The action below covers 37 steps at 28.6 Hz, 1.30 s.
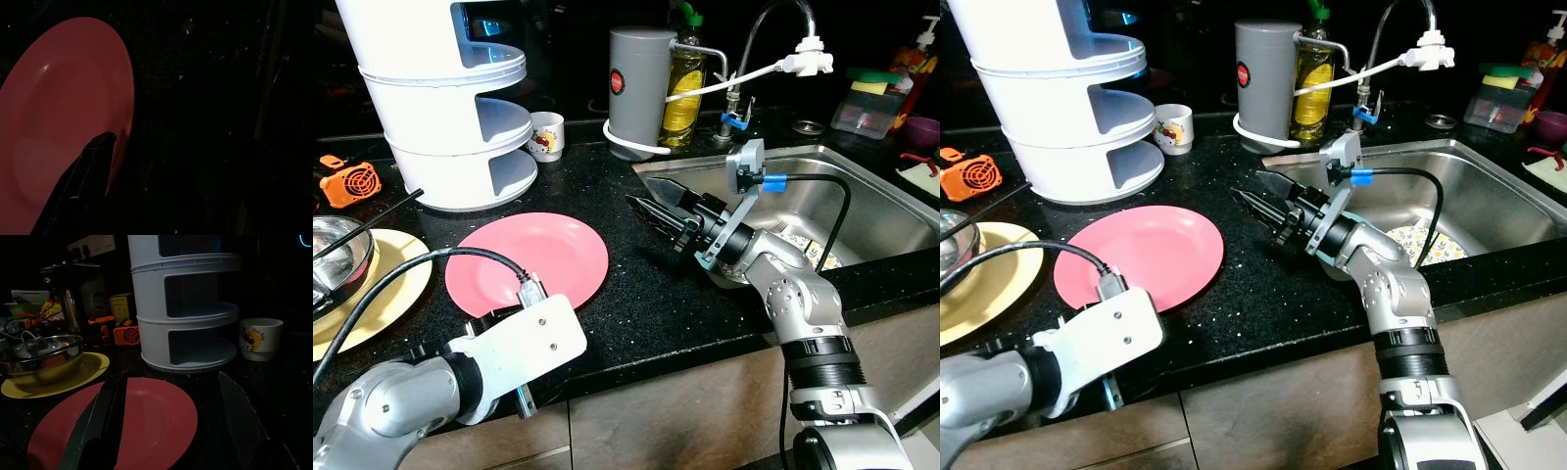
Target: Kitchen organization
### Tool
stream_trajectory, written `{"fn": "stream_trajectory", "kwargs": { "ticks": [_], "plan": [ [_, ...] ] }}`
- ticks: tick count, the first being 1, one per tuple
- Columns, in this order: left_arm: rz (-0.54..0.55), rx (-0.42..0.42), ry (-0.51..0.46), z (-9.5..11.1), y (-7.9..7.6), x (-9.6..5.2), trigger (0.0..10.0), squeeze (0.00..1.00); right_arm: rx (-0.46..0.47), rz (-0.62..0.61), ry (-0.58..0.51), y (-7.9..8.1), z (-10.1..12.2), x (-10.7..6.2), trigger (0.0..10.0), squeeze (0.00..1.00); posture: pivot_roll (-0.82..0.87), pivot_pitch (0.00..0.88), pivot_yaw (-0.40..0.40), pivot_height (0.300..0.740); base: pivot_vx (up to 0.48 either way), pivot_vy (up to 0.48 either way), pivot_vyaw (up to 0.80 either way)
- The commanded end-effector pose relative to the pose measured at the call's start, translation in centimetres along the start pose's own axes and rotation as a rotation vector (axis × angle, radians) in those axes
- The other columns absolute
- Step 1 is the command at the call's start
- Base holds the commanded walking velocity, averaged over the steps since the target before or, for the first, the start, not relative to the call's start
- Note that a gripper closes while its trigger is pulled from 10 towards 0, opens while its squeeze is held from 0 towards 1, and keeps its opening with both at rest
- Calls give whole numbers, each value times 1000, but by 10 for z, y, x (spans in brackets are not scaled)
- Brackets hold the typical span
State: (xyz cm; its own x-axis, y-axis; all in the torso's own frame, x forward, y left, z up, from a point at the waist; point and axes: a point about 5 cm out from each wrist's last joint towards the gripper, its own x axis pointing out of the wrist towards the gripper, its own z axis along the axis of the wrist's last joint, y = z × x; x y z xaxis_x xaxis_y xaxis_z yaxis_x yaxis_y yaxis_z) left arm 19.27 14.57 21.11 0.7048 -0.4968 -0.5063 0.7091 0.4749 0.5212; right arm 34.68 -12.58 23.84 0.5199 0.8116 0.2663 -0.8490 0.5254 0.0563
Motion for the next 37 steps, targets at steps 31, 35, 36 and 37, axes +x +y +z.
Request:
{"fn": "stream_trajectory", "kwargs": {
  "ticks": [31,35,36,37],
  "plan": [
    [149,65,247,-73,3,34,10000,0,-33,328,390,50,-50,-23,10000,0,84,0,-53,740,0,0,0],
    [86,44,266,-80,-5,37,10000,0,-46,327,414,50,-51,-24,10000,0,81,0,-52,740,0,0,0],
    [66,38,276,-83,-8,37,8980,0,-48,328,418,50,-51,-25,10000,0,80,0,-52,740,0,0,0],
    [56,36,281,-85,-9,37,8980,0,-49,329,422,50,-51,-25,10000,0,80,0,-52,740,0,0,0]
  ]
}}
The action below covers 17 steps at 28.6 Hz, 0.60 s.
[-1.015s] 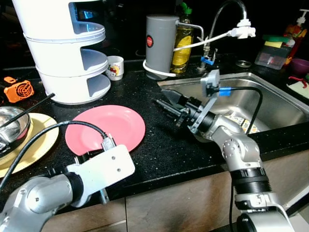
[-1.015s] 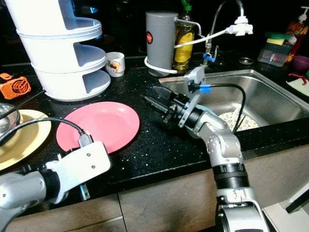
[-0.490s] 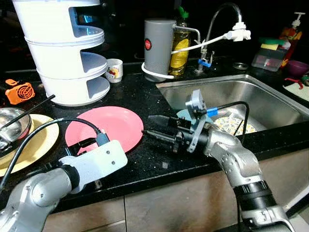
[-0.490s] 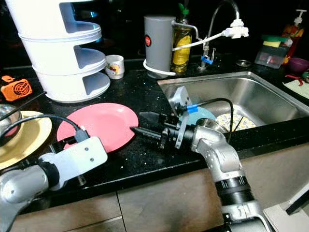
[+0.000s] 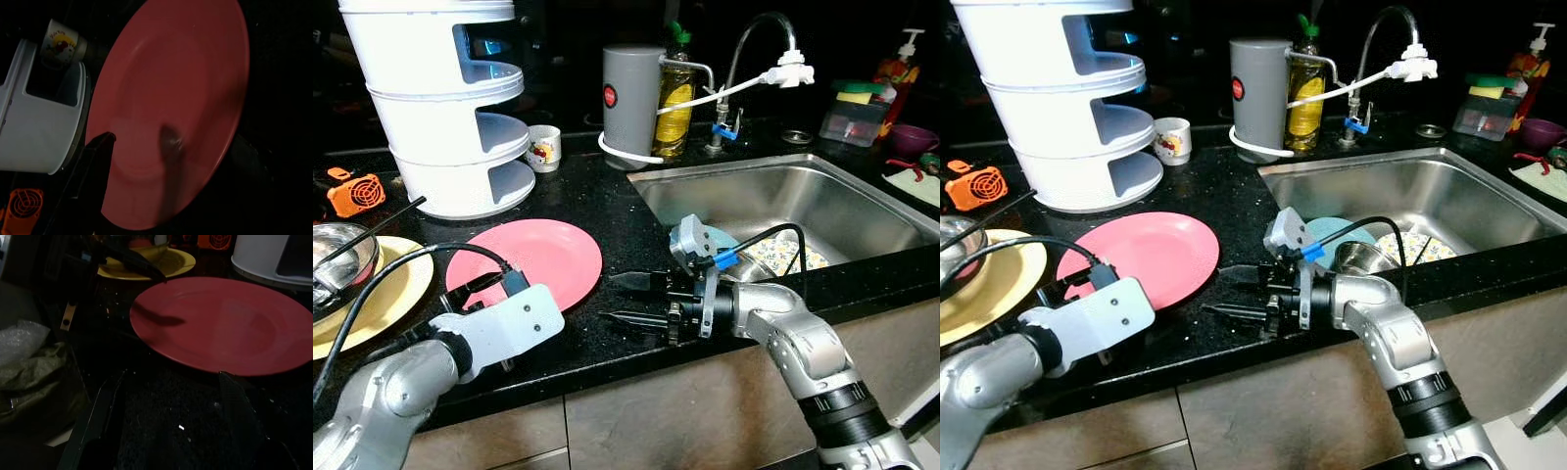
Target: Kitchen organization
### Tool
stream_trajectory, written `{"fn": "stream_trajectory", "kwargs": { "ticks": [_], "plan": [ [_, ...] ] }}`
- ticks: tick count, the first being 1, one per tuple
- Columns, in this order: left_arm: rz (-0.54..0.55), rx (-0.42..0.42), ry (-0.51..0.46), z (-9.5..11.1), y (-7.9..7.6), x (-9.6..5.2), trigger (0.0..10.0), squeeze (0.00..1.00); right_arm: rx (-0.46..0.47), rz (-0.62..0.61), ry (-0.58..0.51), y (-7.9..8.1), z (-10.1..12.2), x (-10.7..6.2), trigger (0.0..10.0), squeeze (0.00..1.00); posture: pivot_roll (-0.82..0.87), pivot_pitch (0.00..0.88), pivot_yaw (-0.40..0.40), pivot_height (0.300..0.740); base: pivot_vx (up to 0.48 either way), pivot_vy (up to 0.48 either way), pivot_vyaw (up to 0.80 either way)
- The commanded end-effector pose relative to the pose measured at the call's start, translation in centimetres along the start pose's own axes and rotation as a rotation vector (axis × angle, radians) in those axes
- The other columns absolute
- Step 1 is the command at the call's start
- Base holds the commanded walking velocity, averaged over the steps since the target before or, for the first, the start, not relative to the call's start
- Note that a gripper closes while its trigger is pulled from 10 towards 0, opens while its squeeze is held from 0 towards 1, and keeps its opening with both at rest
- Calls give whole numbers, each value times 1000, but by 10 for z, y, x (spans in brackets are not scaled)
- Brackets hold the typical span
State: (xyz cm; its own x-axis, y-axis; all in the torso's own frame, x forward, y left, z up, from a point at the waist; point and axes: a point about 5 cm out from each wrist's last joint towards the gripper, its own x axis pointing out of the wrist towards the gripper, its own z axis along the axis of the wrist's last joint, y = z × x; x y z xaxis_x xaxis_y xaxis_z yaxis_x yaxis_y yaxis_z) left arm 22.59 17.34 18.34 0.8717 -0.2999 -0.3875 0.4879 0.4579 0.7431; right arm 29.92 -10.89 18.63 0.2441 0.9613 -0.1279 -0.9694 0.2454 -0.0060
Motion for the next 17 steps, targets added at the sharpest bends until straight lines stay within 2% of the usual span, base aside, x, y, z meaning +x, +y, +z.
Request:
{"fn": "stream_trajectory", "kwargs": {
  "ticks": [1,2,3,17],
  "plan": [
    [-234,-87,190,-38,-41,7,8980,0,-9,16,20,4,-1,2,10000,0,80,0,-52,740,0,0,0],
    [-249,-87,191,-39,-43,7,3961,0,-11,17,23,4,-1,2,10000,0,80,0,-52,740,0,0,0],
    [-251,-85,193,-41,-42,7,0,0,-13,18,26,4,-1,2,10000,0,80,0,-53,740,0,0,0],
    [-190,-53,205,-48,-32,10,0,0,-19,16,29,5,0,2,10000,0,70,0,-49,740,0,0,0]
  ]
}}
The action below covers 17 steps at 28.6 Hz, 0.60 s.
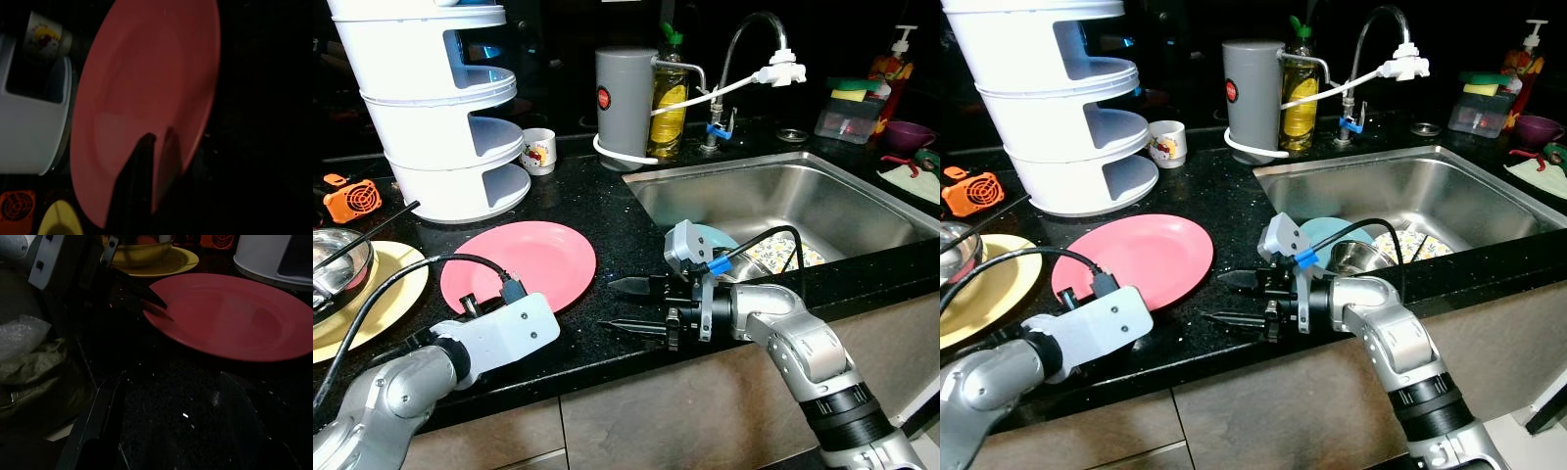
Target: Kitchen organization
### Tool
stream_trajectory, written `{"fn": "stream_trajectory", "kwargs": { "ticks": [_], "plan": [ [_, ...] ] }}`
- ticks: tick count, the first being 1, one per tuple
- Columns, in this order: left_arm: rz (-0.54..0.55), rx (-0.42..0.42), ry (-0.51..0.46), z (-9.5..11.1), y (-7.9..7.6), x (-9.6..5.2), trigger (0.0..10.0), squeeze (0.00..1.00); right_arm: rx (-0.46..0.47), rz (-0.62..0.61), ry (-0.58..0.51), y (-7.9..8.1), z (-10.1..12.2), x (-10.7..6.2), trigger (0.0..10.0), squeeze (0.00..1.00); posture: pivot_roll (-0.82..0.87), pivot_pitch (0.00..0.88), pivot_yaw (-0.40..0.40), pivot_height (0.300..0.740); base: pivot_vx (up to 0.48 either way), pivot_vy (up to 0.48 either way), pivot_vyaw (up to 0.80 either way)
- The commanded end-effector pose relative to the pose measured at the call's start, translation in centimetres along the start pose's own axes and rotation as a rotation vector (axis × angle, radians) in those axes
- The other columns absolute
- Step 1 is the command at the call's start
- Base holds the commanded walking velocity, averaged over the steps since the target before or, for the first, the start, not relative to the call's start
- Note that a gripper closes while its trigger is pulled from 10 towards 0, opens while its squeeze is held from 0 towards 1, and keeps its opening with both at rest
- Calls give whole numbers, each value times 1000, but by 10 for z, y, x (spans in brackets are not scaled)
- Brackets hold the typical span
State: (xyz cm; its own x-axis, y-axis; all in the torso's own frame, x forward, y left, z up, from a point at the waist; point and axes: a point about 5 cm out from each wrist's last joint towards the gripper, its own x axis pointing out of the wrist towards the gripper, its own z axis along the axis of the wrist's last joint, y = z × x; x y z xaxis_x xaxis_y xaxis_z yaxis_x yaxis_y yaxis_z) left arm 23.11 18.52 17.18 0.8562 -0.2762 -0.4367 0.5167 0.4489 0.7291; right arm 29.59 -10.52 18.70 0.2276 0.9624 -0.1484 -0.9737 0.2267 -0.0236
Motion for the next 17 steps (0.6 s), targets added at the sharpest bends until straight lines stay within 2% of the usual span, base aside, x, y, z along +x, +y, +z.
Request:
{"fn": "stream_trajectory", "kwargs": {
  "ticks": [1,9,12,13,15,17],
  "plan": [
    [-141,-50,152,-31,-29,8,0,0,0,-6,7,1,-1,-1,10000,0,71,0,-49,740,0,0,0],
    [-55,-51,109,-26,-17,11,0,0,-4,-47,-23,-3,1,-1,10000,0,70,0,-48,740,0,0,0],
    [125,-118,-46,-2,9,15,0,0,-2,-207,-117,-21,11,-2,10000,0,69,0,-47,740,0,0,0],
    [133,-124,-58,-1,10,15,0,0,0,-219,-124,-22,12,-2,10000,0,69,0,-47,740,0,0,0],
    [185,-131,-159,14,18,14,0,0,0,-309,-167,-33,17,-5,10000,0,71,0,-47,740,0,0,0],
    [238,-161,-346,41,27,8,0,0,36,-389,-221,-43,23,-9,10000,0,69,0,-46,740,0,0,0]
  ]
}}
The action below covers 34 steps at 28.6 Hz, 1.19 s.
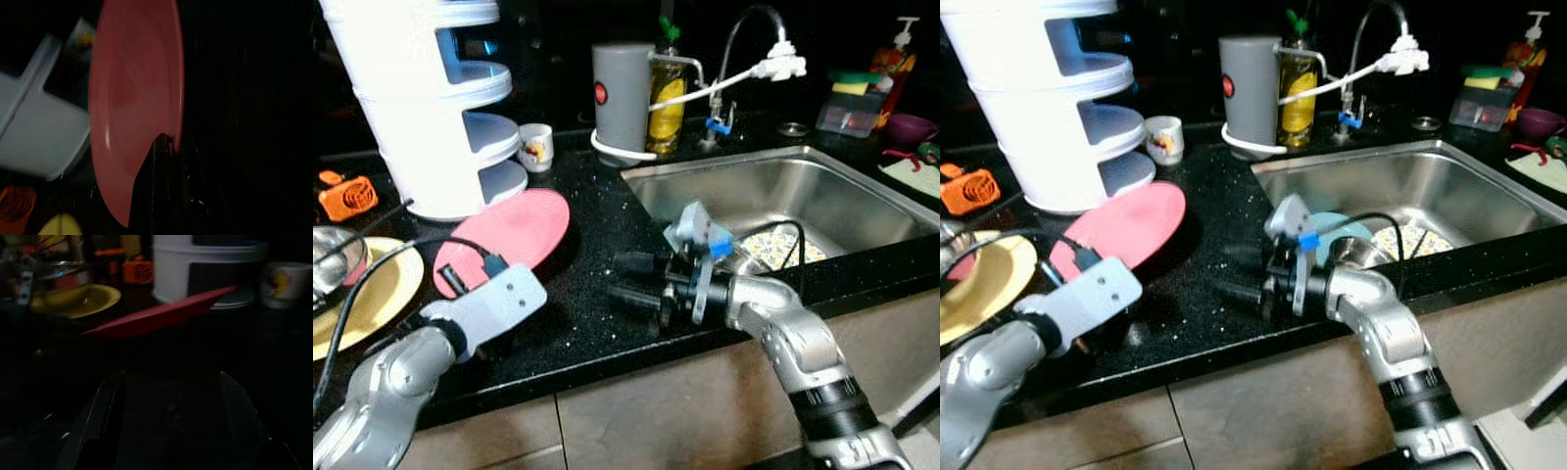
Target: Kitchen organization
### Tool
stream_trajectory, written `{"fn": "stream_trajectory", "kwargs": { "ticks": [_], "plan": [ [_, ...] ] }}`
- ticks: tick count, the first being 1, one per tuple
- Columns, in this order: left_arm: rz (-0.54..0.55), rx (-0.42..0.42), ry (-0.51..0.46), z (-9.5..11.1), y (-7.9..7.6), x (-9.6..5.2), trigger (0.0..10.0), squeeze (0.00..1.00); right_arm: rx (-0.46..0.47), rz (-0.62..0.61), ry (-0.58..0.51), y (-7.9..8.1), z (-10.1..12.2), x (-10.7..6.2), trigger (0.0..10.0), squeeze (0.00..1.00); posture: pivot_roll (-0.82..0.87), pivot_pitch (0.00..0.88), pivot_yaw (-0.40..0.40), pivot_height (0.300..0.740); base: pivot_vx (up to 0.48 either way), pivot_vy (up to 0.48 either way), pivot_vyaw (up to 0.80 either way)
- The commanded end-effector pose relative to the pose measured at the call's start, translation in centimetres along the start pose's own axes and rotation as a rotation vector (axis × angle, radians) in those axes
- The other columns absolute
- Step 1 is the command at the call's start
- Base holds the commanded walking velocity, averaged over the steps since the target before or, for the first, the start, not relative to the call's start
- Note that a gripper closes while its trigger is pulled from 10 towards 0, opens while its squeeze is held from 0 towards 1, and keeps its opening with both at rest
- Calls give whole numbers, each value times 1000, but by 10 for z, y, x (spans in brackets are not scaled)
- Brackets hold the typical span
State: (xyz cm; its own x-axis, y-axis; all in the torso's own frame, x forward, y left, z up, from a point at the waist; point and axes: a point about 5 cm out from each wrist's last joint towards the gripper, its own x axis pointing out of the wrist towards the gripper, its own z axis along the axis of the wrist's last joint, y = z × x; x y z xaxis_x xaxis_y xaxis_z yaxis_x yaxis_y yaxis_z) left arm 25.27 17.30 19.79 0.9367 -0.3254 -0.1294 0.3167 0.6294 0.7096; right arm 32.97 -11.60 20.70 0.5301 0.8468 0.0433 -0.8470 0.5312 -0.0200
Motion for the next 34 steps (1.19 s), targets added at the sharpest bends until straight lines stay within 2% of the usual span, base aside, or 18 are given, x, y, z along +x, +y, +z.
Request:
{"fn": "stream_trajectory", "kwargs": {
  "ticks": [1,2,8,18,27,28,29,30,34],
  "plan": [
    [0,-35,-118,18,0,1,0,0,15,-59,-35,-8,5,0,10000,0,69,0,-46,740,0,0,0],
    [26,-89,-228,36,4,1,0,0,31,-91,-62,-13,9,0,10000,0,70,0,-46,740,0,0,0],
    [33,-189,-332,52,4,5,0,0,41,-129,-91,-16,13,2,10000,0,66,0,-44,740,0,0,-355],
    [103,-232,-400,59,17,12,0,0,47,-174,-102,-22,15,3,10000,0,58,0,-43,740,0,0,-781],
    [132,-215,-434,69,19,21,0,0,31,-193,-95,-27,14,1,10000,0,50,0,-44,740,0,0,-780],
    [137,-208,-429,69,18,22,1451,0,26,-197,-96,-28,14,0,10000,0,48,0,-43,740,0,0,0],
    [140,-205,-426,68,18,23,3451,0,25,-199,-96,-28,14,0,10000,0,46,0,-43,740,0,0,0],
    [140,-197,-422,68,18,25,10000,0,22,-201,-93,-29,14,0,10000,0,44,0,-43,740,0,0,0],
    [152,-200,-408,67,18,29,10000,0,19,-204,-87,-29,12,-1,10000,0,44,0,-43,740,0,0,0]
  ]
}}
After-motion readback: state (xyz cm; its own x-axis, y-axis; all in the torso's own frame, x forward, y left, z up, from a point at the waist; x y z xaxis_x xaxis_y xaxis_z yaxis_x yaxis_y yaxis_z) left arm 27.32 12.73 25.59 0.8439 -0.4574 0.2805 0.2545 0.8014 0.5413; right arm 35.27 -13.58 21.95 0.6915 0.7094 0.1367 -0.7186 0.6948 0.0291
